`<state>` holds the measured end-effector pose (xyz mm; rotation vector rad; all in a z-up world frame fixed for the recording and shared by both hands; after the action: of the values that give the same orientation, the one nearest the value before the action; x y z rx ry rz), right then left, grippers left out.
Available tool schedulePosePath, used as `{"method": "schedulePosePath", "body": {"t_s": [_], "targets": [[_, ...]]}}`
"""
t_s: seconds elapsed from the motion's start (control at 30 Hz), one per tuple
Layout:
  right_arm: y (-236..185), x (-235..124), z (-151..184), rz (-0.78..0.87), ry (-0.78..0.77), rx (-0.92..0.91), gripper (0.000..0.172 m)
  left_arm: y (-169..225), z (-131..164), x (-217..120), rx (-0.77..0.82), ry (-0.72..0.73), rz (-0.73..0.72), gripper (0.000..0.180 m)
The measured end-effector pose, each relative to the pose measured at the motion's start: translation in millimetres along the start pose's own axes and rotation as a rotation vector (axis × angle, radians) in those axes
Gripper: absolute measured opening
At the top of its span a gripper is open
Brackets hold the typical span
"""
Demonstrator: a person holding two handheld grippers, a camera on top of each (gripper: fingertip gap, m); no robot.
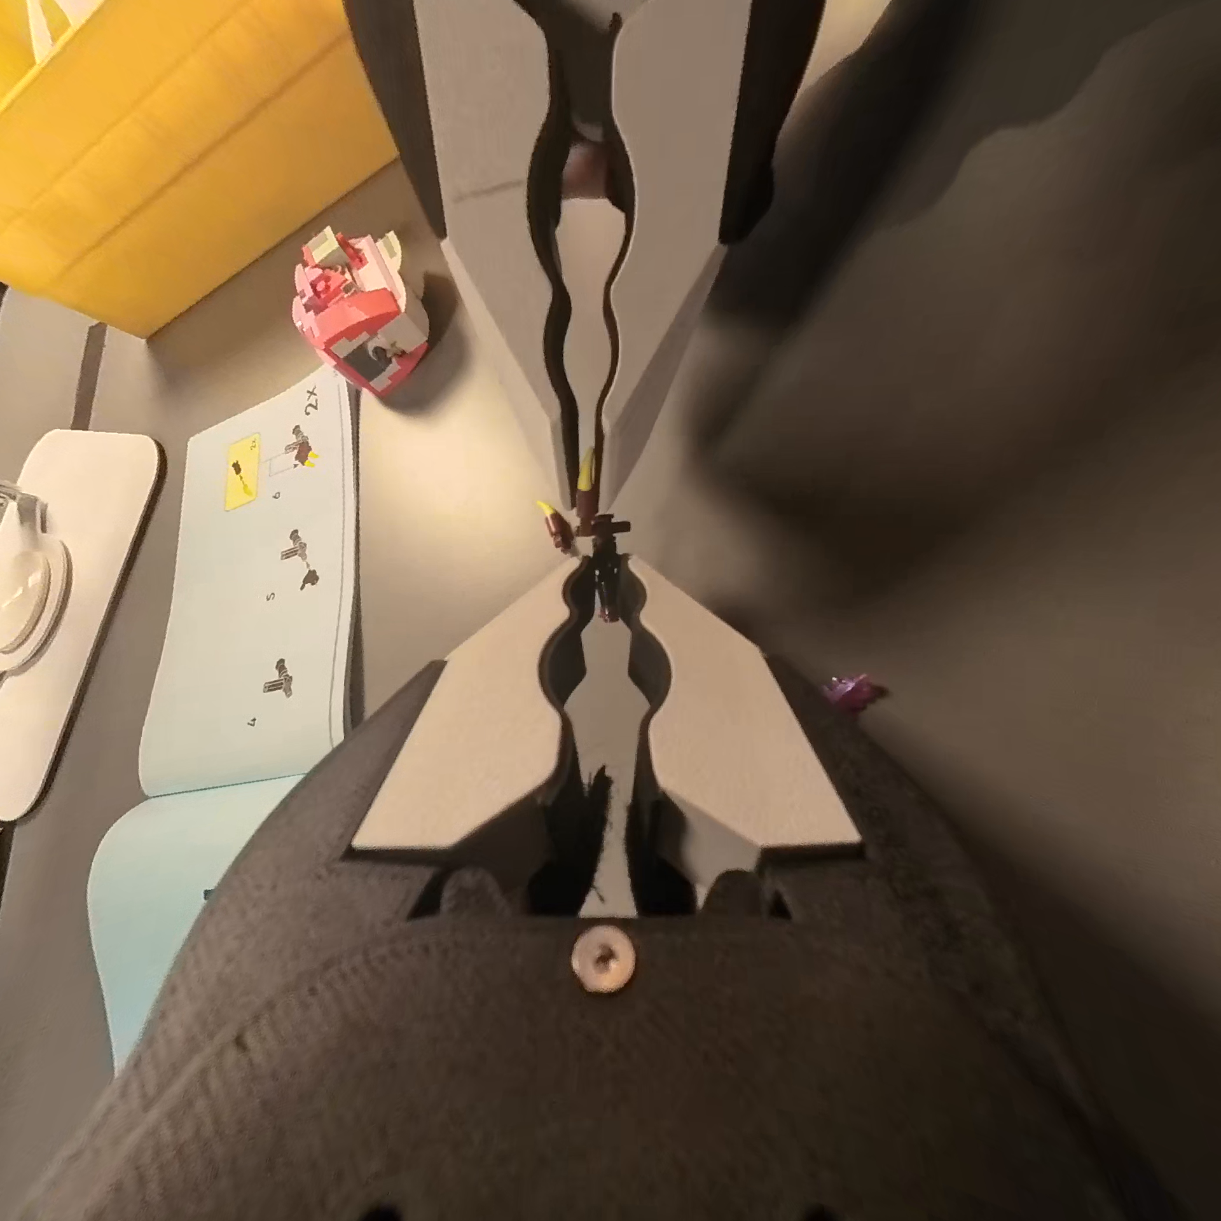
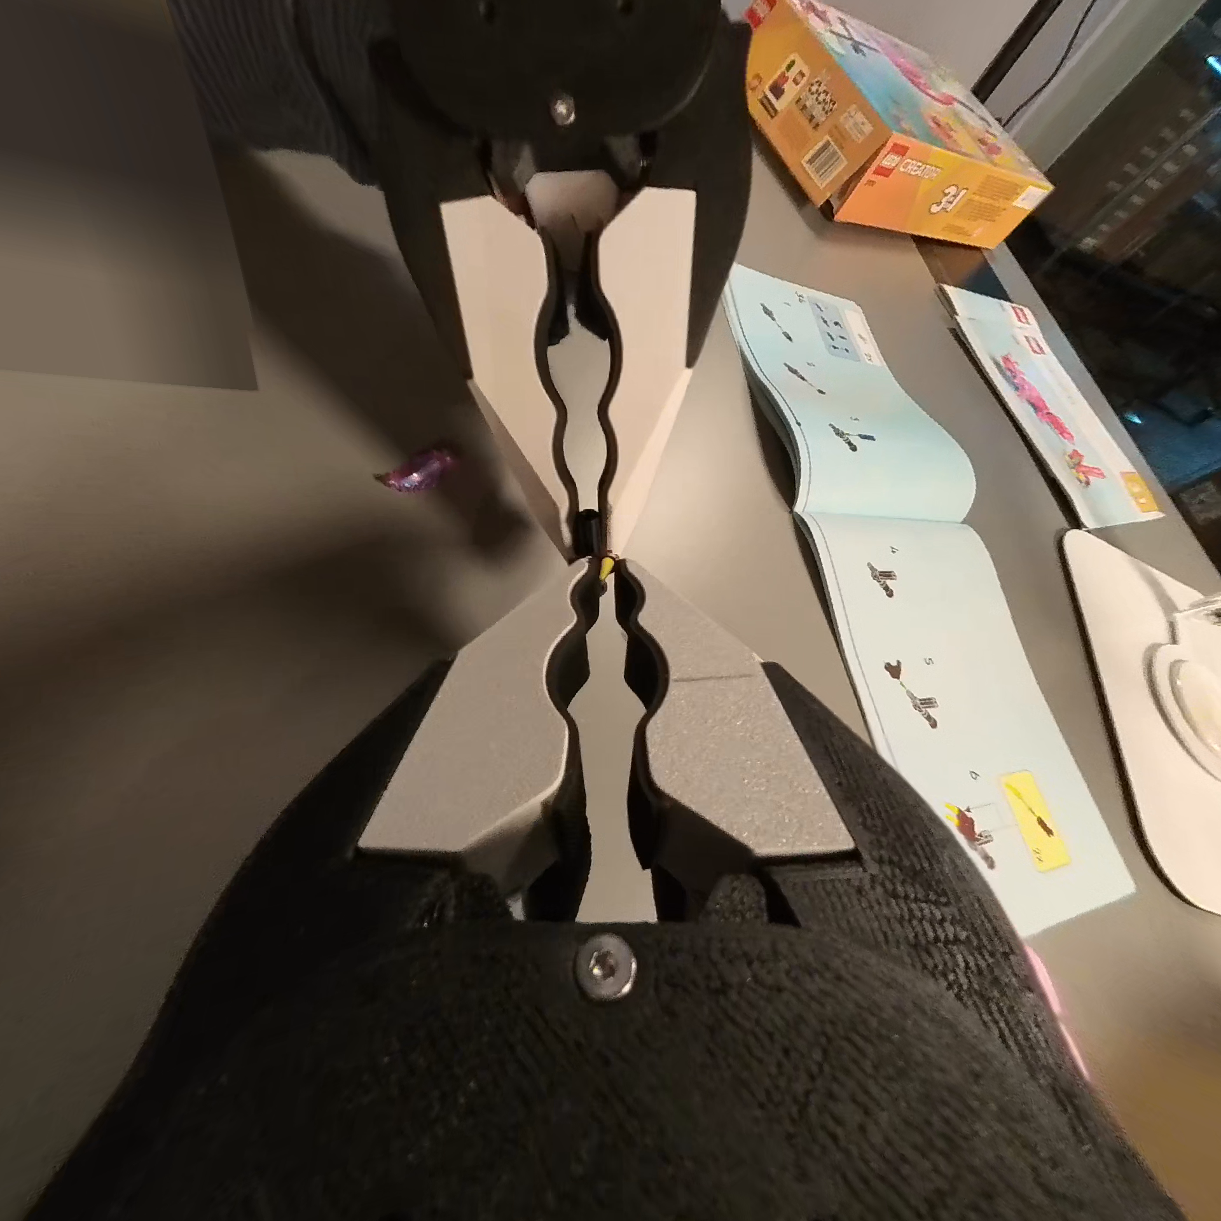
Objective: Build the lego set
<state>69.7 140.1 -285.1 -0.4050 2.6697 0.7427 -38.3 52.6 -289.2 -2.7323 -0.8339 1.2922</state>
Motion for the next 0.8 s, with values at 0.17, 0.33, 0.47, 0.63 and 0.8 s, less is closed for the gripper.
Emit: {"method": "schedulePosePath", "body": {"t_s": [0.17, 0.33, 0.47, 0.63, 0.8], "targets": [[0, -1, 2, 0.004, -0.025, -0.018, 0.002, 0, 0, 3, 0.013, -0.013, -0.012, 0.005], [-2, 0, 0, 0.012, -0.027, -0.035, 0.002, 2, -2, 3, 0.059, -0.060, -0.039, 0.005], [1, -1, 3, 0.006, -0.032, -0.022, 0.002, 3, -4, 4, 0.090, -0.079, -0.067, 0.004], [1, 0, 7, -0.010, -0.013, -0.030, 0.002, 6, -6, 8, 0.135, -0.142, -0.095, 0.004], [5, -3, 10, -0.027, 0.035, 0.006, 0.002, 7, -10, 3, 0.161, -0.142, -0.129, 0.004]]}}
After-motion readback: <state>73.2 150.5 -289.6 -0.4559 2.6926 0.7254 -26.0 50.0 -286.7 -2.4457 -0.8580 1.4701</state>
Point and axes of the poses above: each gripper's, where its closed fingertips meet, x out along the fingers, z out of its underside, y = z × x across the jaws, the point moved 9 cm from there along -x, back along the fingers, and after that the axes turned 12 degrees about z, right-handed, at the moved point
